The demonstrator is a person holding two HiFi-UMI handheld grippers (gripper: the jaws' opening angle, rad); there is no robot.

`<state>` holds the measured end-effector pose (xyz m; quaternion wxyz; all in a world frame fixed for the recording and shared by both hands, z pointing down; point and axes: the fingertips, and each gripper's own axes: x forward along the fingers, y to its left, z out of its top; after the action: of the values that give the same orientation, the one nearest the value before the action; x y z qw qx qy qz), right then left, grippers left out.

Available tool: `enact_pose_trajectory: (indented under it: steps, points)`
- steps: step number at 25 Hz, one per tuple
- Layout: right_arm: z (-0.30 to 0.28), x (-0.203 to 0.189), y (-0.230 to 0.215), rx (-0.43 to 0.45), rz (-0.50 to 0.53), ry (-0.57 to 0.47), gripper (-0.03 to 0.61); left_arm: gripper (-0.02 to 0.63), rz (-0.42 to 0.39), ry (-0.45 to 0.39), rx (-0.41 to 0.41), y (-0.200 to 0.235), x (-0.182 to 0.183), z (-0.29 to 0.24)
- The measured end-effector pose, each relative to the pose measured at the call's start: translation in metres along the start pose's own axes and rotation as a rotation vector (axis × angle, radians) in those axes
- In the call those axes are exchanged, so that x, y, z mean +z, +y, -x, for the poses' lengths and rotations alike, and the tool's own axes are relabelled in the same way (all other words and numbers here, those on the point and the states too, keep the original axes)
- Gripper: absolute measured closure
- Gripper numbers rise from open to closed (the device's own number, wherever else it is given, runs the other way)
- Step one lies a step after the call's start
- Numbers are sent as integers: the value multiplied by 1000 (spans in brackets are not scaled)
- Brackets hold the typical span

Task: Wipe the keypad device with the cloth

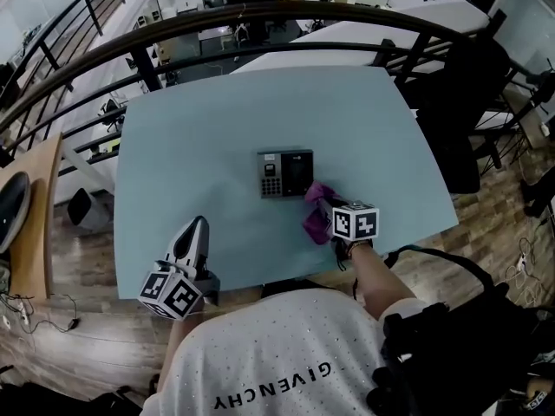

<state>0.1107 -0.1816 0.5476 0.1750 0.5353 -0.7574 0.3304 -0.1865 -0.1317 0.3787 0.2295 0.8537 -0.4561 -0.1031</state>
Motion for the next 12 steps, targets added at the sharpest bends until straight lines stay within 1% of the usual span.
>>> enact_pose_trajectory:
  steps: [3, 6, 8, 10, 12]
  points:
    - [24, -2, -22, -49, -97, -45, 551, 614, -3, -7, -16, -7, 0, 4]
    - [54, 8, -40, -99, -153, -125, 550, 614, 2, -21, -29, -16, 2, 10]
    - [78, 28, -38, -77, -174, -224, 549, 614, 2, -32, -25, -23, 7, 15]
    - [105, 53, -28, -19, -186, -344, 551, 614, 1, -43, -14, -28, 9, 25]
    - [129, 73, -14, 28, -163, -429, 551, 614, 4, -58, -4, -32, 11, 36]
